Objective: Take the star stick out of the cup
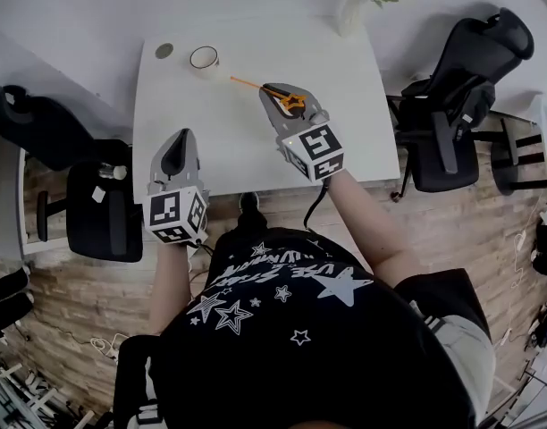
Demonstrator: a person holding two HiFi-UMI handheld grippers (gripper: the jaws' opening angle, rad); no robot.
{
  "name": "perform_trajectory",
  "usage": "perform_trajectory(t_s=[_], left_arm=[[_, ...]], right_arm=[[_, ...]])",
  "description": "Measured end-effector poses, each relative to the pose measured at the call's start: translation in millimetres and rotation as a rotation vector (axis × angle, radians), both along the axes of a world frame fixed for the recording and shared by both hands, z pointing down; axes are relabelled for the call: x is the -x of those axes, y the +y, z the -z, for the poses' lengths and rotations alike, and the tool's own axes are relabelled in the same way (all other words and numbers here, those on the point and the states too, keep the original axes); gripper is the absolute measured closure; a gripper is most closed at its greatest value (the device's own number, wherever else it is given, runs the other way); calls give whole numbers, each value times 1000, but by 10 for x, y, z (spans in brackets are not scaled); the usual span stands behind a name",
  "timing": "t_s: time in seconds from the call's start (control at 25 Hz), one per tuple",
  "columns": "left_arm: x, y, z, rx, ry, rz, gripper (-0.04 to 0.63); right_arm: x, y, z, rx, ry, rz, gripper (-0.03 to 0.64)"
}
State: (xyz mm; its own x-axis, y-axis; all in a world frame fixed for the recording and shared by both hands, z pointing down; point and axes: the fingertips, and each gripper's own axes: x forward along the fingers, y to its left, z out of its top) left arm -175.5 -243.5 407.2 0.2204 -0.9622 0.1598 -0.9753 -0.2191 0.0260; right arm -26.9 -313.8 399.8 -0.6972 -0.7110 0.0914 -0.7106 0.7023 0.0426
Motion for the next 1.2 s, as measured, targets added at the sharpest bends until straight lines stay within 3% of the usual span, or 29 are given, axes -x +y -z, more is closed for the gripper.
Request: perform_trajectory(t_s=[0.64, 1.2], left_arm=[[-575, 943, -87, 7, -2, -48, 592], [-754, 1650, -187, 34, 14, -47, 592]], right_arm=[[-766, 1015, -183, 45, 0, -72, 583], [-1168, 1756, -342, 88, -6, -122, 583]])
